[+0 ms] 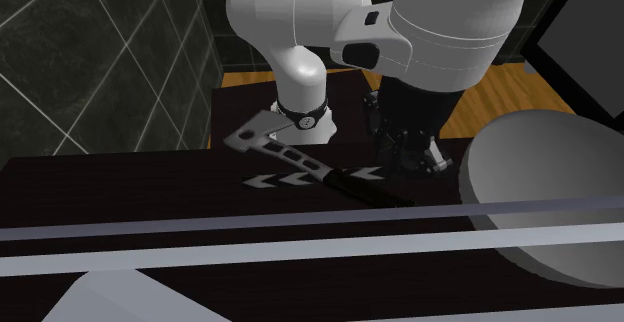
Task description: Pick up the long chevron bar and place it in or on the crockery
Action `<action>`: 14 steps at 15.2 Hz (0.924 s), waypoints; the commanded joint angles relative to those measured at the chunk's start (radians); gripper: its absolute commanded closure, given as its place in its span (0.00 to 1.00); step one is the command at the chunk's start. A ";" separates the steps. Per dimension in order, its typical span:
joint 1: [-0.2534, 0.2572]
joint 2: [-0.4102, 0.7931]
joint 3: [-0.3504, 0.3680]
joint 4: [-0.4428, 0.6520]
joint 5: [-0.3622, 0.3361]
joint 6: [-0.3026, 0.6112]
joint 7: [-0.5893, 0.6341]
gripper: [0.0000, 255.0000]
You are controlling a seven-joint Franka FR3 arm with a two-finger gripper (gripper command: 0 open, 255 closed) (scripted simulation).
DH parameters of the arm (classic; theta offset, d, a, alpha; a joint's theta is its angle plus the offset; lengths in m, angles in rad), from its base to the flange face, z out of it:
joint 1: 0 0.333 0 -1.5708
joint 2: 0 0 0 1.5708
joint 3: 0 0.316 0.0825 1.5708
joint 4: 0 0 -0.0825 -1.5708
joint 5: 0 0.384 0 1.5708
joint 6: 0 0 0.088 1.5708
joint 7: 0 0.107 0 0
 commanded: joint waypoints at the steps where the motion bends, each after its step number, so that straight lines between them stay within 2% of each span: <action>1: 0.000 0.000 0.000 0.000 0.000 0.000 0.000 1.00; 7: 0.000 0.000 0.000 0.000 0.000 0.000 0.000 1.00; 14: -0.012 -0.025 -0.038 0.078 -0.035 -0.102 0.004 1.00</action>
